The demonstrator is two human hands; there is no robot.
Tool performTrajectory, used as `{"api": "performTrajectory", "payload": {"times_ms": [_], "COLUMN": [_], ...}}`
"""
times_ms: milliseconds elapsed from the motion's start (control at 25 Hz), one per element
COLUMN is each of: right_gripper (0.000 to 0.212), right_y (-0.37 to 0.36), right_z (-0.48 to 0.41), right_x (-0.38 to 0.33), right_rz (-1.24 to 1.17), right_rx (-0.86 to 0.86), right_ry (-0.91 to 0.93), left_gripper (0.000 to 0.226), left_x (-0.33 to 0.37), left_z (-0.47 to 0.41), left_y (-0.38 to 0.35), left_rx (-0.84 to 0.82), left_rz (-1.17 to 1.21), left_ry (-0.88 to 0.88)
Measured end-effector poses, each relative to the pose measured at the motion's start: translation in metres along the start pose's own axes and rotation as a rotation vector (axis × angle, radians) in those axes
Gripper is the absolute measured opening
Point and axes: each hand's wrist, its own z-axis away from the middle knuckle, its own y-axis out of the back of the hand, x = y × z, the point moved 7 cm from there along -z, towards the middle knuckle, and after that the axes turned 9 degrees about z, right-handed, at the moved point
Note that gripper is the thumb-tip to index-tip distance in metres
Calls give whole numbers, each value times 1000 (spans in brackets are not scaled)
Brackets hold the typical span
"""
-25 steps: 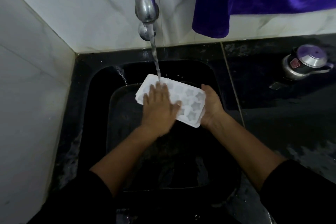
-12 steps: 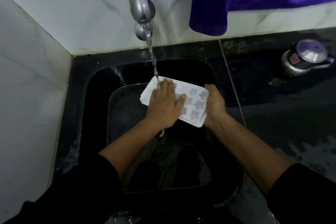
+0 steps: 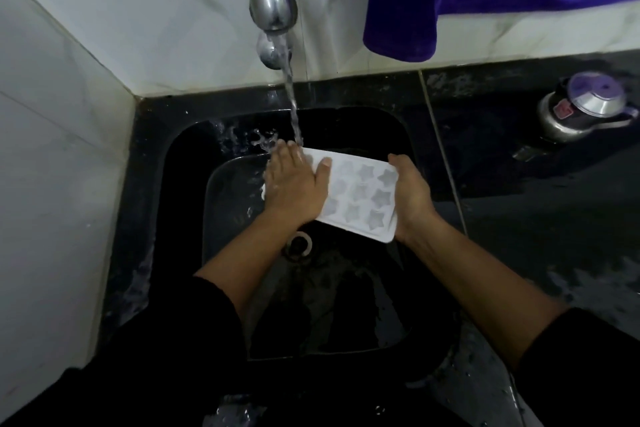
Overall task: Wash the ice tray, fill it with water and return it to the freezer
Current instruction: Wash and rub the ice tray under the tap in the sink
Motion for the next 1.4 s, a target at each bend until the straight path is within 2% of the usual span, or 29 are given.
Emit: {"api": "performTrajectory", "payload": {"times_ms": [160,200,280,360,440,520,680,800,920,1080,1160,1240,1280,1400], "right_gripper": [37,38,39,38,38,40,53,46,44,38,38,37,38,41], "right_y": [-4,-7,-16,-22,-25,-28,-30,-29,-23,-10,-9,-6,-5,-5], "right_z": [-2,-2,1,5,7,8,11,15,17,8,5,5,4,-1], "right_x": [-5,-4,0,-1,-7,-10,-10,-8,2,-7,-10,-10,-10,-11], "right_rz": [-39,-30,-27,27,42,50,50,57,9,-149,-141,-139,-154,-197], "right_rx": [44,25,-24,-30,0,5,-46,-27,-4,10,-9,-11,-21,-12], "right_ry": [11,13,23,46,72,102,117,113,70,44,60,58,57,49], "left_gripper": [80,79,80,81,81,79,81,82,84,82,80,81,82,82], "left_x": [42,44,37,41,55,57,35,29,7,30,22,2,0,16], "left_z": [54,55,37,31,42,45,33,25,8,41,30,11,10,35], "left_y": [-31,-28,-12,-3,-13,-12,3,-1,13,-15,-8,13,17,-6], "left_rx": [-106,-70,17,0,-53,-37,53,17,86,14,62,116,117,48], "left_rz": [10,36,96,164,184,227,232,209,205,73,90,104,94,-6], "left_ry": [-240,-246,-107,-20,-63,-96,-22,-22,87,-202,-179,-16,1,-161]}}
